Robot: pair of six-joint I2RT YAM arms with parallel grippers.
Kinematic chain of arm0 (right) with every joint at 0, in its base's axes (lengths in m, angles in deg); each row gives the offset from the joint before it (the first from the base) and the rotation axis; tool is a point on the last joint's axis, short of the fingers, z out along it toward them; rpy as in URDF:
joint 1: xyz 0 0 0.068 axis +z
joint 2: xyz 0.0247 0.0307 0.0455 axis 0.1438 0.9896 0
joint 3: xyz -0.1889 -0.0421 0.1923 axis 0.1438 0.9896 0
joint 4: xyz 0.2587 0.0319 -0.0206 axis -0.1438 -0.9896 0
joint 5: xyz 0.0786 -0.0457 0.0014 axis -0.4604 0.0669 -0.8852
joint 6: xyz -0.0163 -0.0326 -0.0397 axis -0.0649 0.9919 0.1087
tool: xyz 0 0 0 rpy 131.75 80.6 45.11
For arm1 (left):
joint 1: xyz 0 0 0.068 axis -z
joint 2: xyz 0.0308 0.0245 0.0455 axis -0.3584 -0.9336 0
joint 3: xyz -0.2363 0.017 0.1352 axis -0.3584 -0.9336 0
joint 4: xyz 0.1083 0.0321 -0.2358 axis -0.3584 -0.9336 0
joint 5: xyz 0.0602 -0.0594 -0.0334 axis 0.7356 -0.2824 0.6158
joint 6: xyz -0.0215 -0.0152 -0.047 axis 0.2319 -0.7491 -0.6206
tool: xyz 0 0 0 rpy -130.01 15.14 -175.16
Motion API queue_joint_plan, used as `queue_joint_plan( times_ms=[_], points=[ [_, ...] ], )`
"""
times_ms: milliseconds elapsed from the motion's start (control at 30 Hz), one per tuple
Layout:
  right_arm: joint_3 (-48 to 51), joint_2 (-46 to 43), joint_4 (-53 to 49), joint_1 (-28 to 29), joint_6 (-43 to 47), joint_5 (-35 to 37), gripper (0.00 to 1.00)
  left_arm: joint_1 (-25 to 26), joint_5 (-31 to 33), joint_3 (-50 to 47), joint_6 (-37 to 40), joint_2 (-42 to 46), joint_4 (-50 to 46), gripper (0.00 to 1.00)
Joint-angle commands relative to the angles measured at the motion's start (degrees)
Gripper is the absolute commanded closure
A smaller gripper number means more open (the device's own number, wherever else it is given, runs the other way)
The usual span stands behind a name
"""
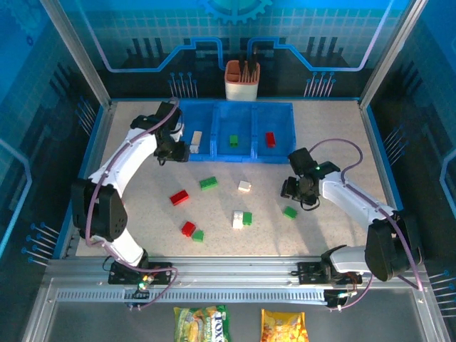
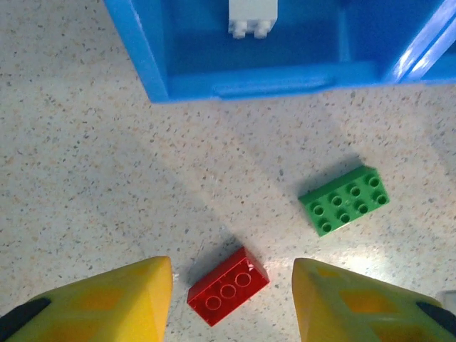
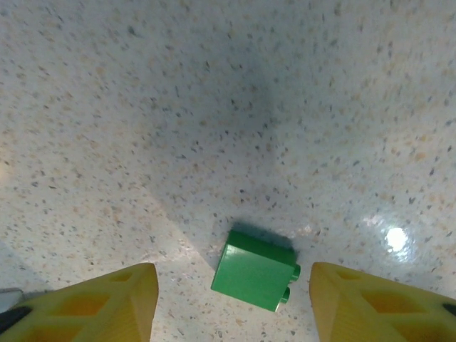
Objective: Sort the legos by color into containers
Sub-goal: Place the lego in the container, then pick up the lego from the bottom-center of the table.
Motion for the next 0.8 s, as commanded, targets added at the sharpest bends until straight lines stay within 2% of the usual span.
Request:
queue_joint_plan(
  times_ms=[0, 167, 767],
  points=[
    [2.2, 1.0, 1.3, 1.4, -3.9, 0.0, 0.39, -0.6, 1.3, -3.8, 2.0, 2.2, 2.4, 0.51],
    [4.6, 2.0, 3.0, 2.3, -6.0, -1.1, 0.38, -0.6, -3.0, -7.8, 1.8, 3.4, 7.6, 0.51],
    [6.9, 9.3, 5.1, 4.8, -7.4, -0.8, 0.36, -0.9, -3.0, -10.6, 2.7, 2.7, 9.7, 0.51]
  ],
)
